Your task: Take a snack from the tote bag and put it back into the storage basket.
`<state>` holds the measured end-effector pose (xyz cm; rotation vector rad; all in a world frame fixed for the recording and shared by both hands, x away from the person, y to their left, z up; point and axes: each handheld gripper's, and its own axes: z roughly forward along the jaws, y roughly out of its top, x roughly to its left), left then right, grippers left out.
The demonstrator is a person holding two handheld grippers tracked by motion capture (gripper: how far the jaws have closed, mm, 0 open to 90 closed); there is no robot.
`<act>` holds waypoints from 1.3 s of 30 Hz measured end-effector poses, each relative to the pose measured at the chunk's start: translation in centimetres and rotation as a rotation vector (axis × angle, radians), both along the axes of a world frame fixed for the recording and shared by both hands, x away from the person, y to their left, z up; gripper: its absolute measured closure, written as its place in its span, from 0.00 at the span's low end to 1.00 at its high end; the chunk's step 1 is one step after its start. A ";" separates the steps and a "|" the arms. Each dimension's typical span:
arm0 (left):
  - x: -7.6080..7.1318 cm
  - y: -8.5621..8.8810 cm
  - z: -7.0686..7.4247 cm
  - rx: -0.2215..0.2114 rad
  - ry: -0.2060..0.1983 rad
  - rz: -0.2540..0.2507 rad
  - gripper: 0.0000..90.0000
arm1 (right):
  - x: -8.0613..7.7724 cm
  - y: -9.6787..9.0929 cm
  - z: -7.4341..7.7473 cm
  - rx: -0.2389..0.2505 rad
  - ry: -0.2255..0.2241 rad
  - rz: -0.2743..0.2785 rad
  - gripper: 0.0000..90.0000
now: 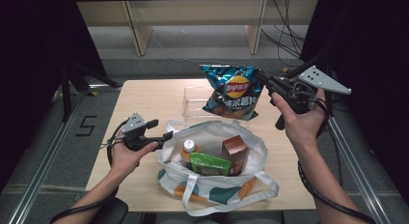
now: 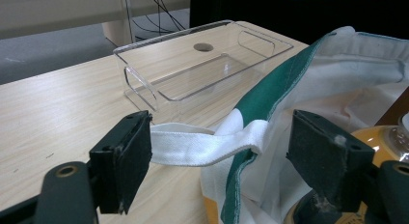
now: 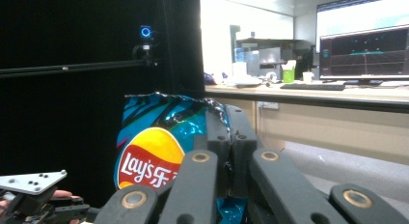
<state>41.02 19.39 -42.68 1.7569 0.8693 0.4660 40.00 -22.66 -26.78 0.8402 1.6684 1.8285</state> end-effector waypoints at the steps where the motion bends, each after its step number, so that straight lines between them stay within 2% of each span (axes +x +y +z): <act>1: 0.0 0.0 0.0 0.004 -0.005 -0.003 0.25 | 0.1 0.0 0.0 0.004 0.004 -0.001 1.00; 7: 0.0 0.1 0.0 0.000 -0.009 -0.002 0.25 | 0.5 0.0 0.1 -0.019 -0.003 -0.016 1.00; 11: 0.0 0.1 0.0 0.001 -0.011 -0.001 0.25 | 0.8 0.1 0.1 -0.003 0.004 -0.027 1.00; 13: 0.0 0.1 0.1 0.002 -0.011 -0.001 0.25 | 1.0 0.1 0.1 -0.016 0.005 -0.033 1.00; 15: 0.0 0.2 0.1 0.000 -0.012 -0.002 0.26 | 1.2 0.1 0.1 -0.013 -0.007 -0.044 1.00; 26: 0.1 0.2 0.1 -0.005 -0.009 0.004 0.26 | 2.2 0.2 0.0 -0.012 0.011 -0.062 1.00; 29: 0.1 0.1 0.1 -0.005 -0.010 0.003 0.26 | 2.4 0.3 0.0 -0.012 0.000 -0.068 1.00; 32: 0.0 0.1 0.1 -0.001 -0.014 0.004 0.26 | 2.7 0.3 -0.1 -0.012 0.028 -0.073 1.00; 33: 0.0 0.1 0.1 -0.001 -0.014 0.004 0.26 | 3.0 0.3 -0.2 -0.014 0.013 -0.072 1.00; 35: 0.0 0.1 0.1 0.000 -0.018 0.004 0.26 | 3.0 0.3 -0.2 -0.002 0.028 -0.071 1.00; 39: 0.0 0.1 0.1 0.001 -0.019 0.003 0.26 | 3.5 0.3 -0.4 -0.020 0.034 -0.076 1.00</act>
